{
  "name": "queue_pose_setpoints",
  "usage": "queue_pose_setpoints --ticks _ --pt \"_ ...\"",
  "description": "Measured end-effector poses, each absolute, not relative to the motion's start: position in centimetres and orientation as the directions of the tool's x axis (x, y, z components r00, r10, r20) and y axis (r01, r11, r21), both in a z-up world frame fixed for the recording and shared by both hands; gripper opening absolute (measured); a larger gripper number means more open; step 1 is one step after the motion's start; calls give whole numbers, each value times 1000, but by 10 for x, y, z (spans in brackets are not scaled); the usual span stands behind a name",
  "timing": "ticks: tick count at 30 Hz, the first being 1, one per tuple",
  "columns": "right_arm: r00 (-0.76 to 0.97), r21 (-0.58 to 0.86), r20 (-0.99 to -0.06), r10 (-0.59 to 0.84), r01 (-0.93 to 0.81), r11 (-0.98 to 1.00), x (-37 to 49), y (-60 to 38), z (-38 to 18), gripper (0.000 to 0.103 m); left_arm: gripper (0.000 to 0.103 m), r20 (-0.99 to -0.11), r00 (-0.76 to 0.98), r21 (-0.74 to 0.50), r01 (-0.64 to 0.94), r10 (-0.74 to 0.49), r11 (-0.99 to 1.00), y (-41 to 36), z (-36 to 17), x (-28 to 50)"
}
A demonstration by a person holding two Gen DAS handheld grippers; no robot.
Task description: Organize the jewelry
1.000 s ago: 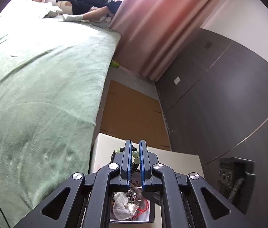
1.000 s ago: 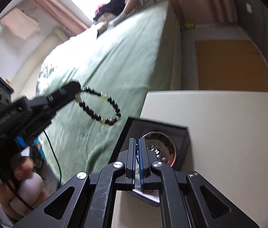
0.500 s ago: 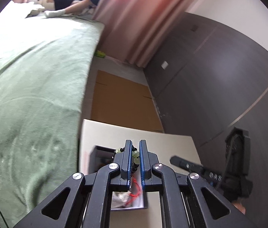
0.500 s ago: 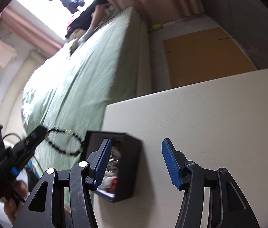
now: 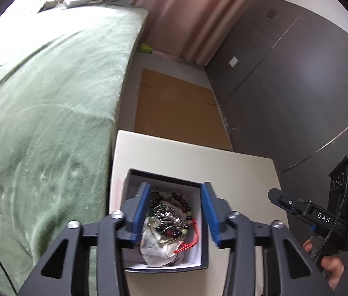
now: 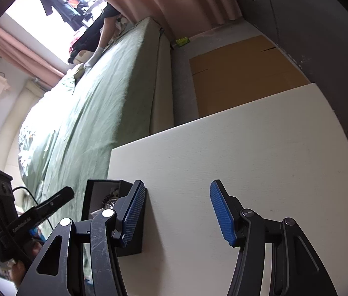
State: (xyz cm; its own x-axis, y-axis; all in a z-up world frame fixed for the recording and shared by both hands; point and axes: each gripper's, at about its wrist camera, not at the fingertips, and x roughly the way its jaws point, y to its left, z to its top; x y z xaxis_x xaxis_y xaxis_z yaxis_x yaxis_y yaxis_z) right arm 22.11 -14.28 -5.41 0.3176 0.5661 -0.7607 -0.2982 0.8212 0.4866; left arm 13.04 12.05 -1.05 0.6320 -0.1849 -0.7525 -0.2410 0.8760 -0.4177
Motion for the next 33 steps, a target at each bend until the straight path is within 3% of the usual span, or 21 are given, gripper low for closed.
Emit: queue_pose_setpoints --ticks 17,24,25,29,33 --pt "400 428 -755 519 -298 853 195 -180 -28 56 47 -761 634 -323 -181 -141 929 74 17 118" --pt "458 366 -743 488 -333 869 172 -184 -3 67 89 -732 676 -266 -166 -86 950 59 45 95" --pt "468 362 -735 490 -340 868 167 -185 0 69 90 -725 684 -263 -166 -81 950 57 48 92" --pt "494 343 -733 467 -324 882 154 -192 2 103 98 -695 712 -268 -127 -100 955 53 49 75" --pt "468 347 -759 452 -298 890 152 -201 -5 103 99 -704 704 -261 -141 -88 955 52 43 66"
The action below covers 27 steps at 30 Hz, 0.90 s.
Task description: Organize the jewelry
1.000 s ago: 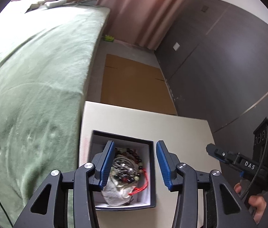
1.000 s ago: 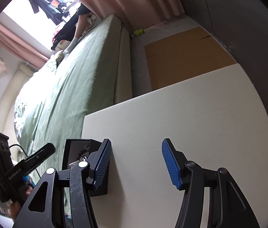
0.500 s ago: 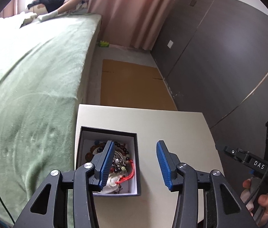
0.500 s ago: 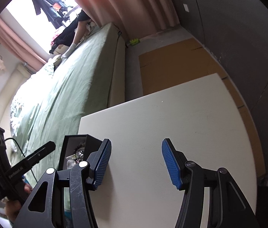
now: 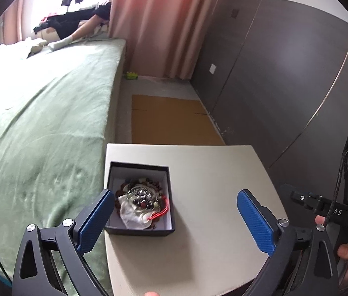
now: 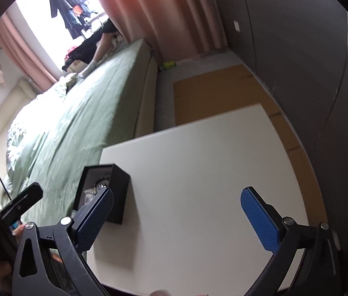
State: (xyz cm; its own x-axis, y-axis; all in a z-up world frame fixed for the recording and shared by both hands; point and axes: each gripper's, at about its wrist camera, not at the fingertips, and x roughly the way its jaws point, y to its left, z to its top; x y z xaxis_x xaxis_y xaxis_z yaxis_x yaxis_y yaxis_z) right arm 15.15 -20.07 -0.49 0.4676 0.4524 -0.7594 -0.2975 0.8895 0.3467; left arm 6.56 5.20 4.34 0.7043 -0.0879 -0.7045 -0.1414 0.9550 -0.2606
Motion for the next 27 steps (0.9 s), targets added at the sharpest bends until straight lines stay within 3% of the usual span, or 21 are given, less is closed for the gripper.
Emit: queue_pose_setpoints --ticks 6,27 --pt "466 322 -773 430 -296 899 139 -207 -9 103 103 -670 741 -217 -143 -41 966 43 49 45" --pt "584 215 -686 434 -408 887 71 -211 11 103 103 -620 785 -176 -128 -9 976 41 51 -2"
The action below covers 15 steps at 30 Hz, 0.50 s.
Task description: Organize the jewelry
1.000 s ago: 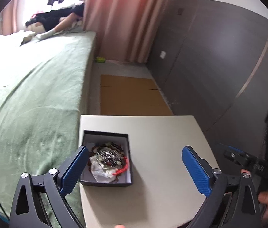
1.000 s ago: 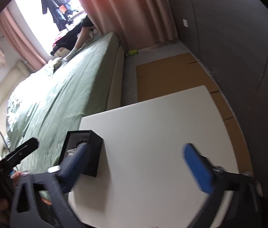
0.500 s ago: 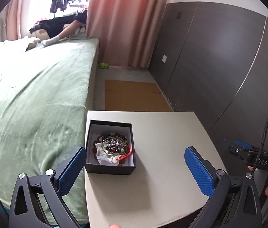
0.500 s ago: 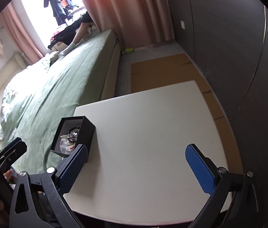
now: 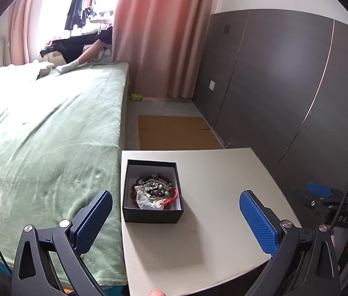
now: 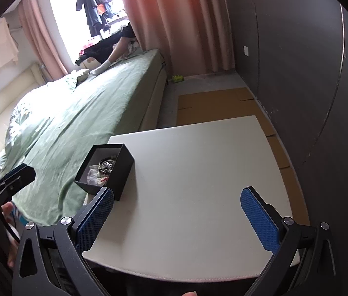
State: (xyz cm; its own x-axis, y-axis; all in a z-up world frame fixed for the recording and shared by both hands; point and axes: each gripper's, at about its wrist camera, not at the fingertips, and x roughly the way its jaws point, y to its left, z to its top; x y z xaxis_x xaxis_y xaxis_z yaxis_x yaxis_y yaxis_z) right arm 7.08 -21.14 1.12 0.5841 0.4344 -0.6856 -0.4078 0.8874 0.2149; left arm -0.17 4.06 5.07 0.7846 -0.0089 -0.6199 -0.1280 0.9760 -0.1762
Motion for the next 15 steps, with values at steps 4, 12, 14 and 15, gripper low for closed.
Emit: queue_pose_setpoints --ticks 4,12,14,15 --pt "605 217 -658 448 -418 882 69 -211 18 103 103 -629 777 -163 -124 -7 979 40 48 -2" --pt "608 222 -657 446 -410 885 70 -208 15 103 103 -634 773 -160 -127 -3 979 38 46 -2" --pt "614 206 -658 435 -409 889 68 -207 15 103 103 -630 777 -159 -131 1 979 38 48 -3" --pt "616 203 -659 432 -408 890 68 -206 14 103 103 -629 777 -156 -131 4 979 39 48 -3"
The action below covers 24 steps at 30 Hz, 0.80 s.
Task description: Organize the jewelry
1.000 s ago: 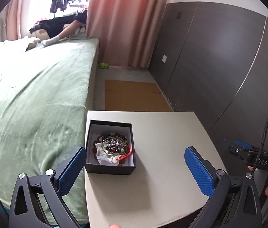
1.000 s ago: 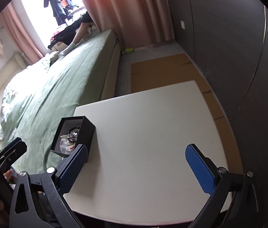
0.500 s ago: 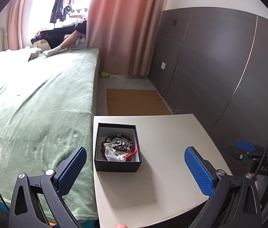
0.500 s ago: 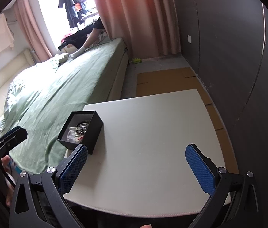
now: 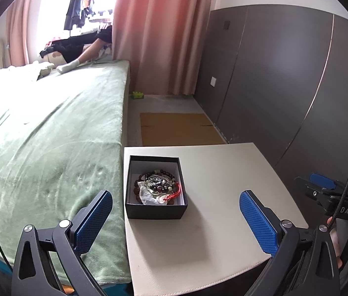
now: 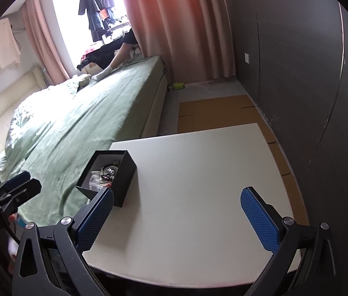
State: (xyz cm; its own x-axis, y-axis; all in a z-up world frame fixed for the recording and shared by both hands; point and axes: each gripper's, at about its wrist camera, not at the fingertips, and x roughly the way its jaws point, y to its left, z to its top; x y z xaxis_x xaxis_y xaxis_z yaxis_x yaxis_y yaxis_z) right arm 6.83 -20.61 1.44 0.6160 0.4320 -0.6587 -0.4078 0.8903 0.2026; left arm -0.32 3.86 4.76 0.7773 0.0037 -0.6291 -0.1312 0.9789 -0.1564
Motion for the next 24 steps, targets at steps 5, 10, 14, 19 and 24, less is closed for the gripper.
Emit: queue_pose_setpoints --ticks 5,10,14,19,24 --pt "615 205 -662 429 -402 892 69 -206 13 103 103 -623 782 -153 -138 12 979 38 48 -4" --pt "615 204 -662 427 -401 893 70 -205 12 103 103 -622 783 -146 -143 21 979 38 48 -4" --pt "614 205 -663 428 -400 893 70 -205 12 103 103 -620 784 -147 -148 26 978 38 49 -4" --pt "615 203 -662 427 -401 893 71 -205 12 103 103 -620 784 -145 -146 25 979 37 49 -4" --pt "617 200 -662 425 -401 894 72 -205 9 103 103 -620 784 -139 -150 32 979 37 48 -4"
